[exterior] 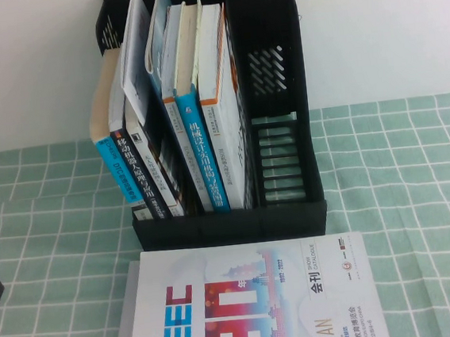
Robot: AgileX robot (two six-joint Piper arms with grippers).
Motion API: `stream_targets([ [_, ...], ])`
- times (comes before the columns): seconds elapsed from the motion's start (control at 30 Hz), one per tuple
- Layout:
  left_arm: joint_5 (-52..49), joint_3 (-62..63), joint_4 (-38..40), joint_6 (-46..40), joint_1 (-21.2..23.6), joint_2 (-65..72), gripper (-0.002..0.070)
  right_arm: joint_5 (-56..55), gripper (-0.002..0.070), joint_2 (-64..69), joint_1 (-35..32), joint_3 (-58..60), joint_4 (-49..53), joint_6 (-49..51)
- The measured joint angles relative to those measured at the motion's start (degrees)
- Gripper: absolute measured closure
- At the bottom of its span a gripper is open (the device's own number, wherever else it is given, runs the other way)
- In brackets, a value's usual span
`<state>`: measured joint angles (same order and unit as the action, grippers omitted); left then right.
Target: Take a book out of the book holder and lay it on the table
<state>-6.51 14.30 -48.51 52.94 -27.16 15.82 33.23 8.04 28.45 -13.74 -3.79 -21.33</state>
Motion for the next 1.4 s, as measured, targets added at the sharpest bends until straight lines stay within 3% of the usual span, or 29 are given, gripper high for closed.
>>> stream_targets([
  [0.3, 0.0, -0.1, -0.1, 0.0, 0.0, 0.0, 0.0678, 0.0, 0.0678, 0.0, 0.0, 0.0, 0.0, 0.0],
  [0.43, -0.9, -0.1, 7.0, -5.9, 1.3, -1.7, 0.0678, 0.0, 0.0678, 0.0, 0.0, 0.0, -0.1, 0.0],
  [0.9, -2.2, -8.4, 43.6, -37.3, 22.5, -16.5, 0.0678, 0.0, 0.0678, 0.0, 0.0, 0.0, -0.3, 0.0],
  [1.17, -2.6, -15.6, 45.2, -40.4, 24.5, -16.5, 0.0678, 0.0, 0.0678, 0.0, 0.0, 0.0, -0.4, 0.0],
  [1.4, -12.1, -15.6, 45.4, -40.5, 24.5, -16.5, 0.0678, 0.0, 0.0678, 0.0, 0.0, 0.0, -0.5, 0.0],
])
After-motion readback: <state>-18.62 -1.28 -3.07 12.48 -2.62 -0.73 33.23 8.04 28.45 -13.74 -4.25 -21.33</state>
